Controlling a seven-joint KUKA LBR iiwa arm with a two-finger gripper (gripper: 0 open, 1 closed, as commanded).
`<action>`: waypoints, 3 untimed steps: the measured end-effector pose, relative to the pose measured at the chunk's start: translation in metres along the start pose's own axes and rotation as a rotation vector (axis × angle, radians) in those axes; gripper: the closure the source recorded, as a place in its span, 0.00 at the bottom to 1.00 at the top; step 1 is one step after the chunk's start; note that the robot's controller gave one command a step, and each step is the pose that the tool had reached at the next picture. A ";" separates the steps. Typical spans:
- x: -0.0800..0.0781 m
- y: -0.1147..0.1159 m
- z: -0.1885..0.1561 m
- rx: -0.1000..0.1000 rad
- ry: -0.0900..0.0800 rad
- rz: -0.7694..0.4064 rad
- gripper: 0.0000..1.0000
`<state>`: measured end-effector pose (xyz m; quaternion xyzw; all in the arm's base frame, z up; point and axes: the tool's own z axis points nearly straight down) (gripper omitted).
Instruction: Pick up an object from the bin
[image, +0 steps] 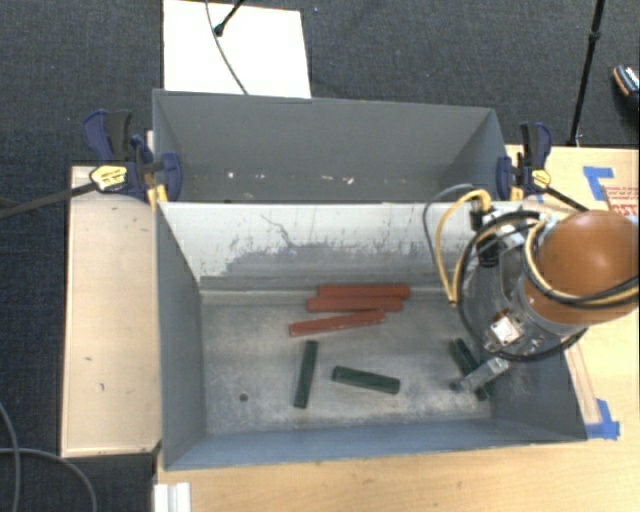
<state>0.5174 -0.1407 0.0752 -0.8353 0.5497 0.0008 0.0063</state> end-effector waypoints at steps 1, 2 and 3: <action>-0.006 -0.003 -0.012 -0.002 0.000 -0.001 1.00; -0.006 -0.004 -0.028 -0.005 0.007 0.002 1.00; -0.007 -0.006 -0.042 -0.004 0.008 0.011 1.00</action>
Offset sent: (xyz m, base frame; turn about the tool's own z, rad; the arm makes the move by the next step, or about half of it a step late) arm 0.0000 0.0000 0.0113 0.0000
